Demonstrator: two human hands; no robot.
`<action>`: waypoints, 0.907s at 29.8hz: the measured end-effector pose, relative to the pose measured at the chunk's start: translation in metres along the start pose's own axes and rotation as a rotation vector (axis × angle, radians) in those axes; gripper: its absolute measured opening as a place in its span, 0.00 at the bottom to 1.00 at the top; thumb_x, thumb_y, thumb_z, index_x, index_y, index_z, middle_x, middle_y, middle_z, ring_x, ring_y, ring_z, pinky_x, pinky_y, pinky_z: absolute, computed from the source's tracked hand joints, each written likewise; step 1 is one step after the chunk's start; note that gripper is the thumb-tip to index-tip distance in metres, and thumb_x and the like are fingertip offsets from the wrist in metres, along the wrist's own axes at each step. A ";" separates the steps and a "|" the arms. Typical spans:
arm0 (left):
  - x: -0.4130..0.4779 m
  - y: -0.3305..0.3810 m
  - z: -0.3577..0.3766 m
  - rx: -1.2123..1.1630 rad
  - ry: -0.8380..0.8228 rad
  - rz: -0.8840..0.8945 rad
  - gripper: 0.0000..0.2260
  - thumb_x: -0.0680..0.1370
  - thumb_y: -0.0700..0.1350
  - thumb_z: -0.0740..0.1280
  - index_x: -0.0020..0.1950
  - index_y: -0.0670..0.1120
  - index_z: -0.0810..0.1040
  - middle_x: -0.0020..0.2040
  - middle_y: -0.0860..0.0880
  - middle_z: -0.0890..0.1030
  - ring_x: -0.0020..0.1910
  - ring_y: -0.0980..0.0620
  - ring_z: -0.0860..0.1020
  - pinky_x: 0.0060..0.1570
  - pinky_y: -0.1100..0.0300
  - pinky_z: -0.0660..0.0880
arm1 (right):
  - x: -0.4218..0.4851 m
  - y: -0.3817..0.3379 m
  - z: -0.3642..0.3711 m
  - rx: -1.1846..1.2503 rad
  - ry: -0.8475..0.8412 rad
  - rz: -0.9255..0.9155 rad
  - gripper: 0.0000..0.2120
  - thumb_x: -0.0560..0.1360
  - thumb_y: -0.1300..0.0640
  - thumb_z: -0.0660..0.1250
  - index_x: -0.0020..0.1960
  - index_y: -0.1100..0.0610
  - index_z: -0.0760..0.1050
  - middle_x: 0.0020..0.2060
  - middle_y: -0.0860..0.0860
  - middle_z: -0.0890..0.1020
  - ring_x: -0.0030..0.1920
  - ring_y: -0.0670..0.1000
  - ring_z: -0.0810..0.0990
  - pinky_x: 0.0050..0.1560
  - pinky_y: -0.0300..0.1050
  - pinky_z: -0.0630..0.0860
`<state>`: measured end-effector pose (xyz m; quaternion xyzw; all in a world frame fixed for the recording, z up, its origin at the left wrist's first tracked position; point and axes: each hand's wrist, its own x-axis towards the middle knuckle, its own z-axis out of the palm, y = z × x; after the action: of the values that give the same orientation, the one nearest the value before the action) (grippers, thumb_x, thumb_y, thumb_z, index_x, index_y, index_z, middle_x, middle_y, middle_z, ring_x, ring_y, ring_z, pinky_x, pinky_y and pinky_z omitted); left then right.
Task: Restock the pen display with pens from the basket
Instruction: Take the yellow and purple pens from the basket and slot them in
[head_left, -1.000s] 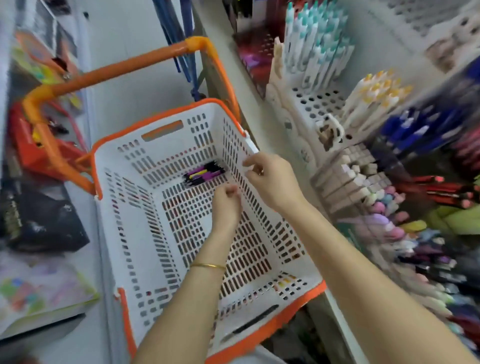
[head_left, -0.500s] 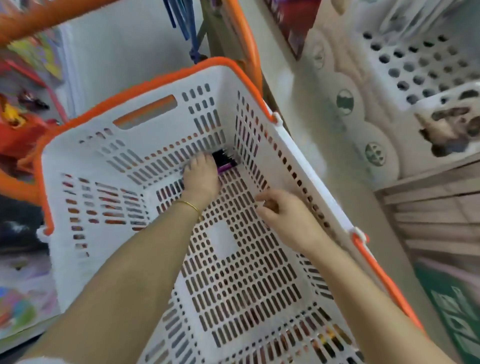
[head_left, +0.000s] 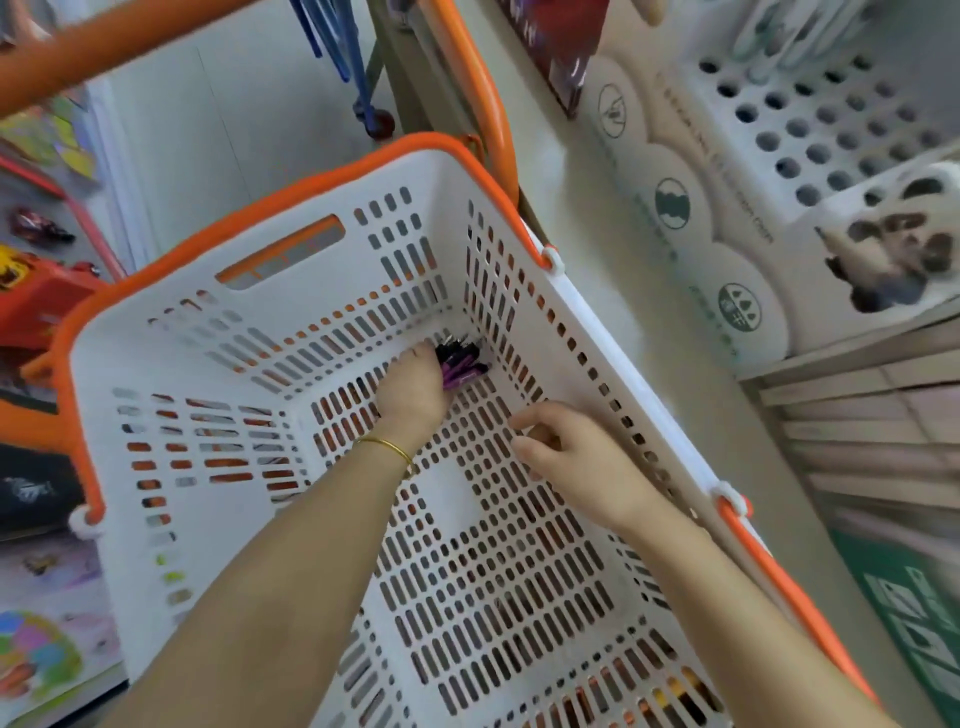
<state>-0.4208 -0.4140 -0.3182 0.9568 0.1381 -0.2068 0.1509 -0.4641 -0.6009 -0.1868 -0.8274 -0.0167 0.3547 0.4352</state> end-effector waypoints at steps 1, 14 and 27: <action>-0.005 0.001 -0.003 -0.056 -0.032 -0.008 0.13 0.77 0.43 0.68 0.58 0.39 0.71 0.49 0.41 0.77 0.48 0.42 0.78 0.40 0.53 0.74 | -0.003 -0.001 0.000 0.007 0.005 0.004 0.13 0.79 0.54 0.62 0.63 0.54 0.74 0.46 0.44 0.77 0.45 0.41 0.76 0.47 0.32 0.72; -0.170 0.088 -0.099 -1.958 -0.328 -0.127 0.13 0.74 0.34 0.66 0.56 0.47 0.78 0.41 0.47 0.82 0.42 0.50 0.82 0.49 0.50 0.77 | -0.089 -0.029 0.000 0.606 0.323 0.147 0.14 0.81 0.49 0.58 0.62 0.53 0.74 0.54 0.47 0.80 0.56 0.47 0.78 0.56 0.50 0.77; -0.261 0.188 -0.119 -1.729 -0.213 0.435 0.19 0.71 0.33 0.67 0.56 0.51 0.82 0.53 0.47 0.84 0.58 0.48 0.81 0.59 0.54 0.75 | -0.163 -0.042 -0.050 1.944 0.307 0.191 0.15 0.77 0.54 0.62 0.39 0.57 0.84 0.37 0.54 0.85 0.39 0.51 0.84 0.47 0.45 0.78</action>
<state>-0.5458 -0.5976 -0.0575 0.4898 0.0467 -0.0853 0.8664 -0.5444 -0.6650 -0.0447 -0.1451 0.4051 0.1366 0.8923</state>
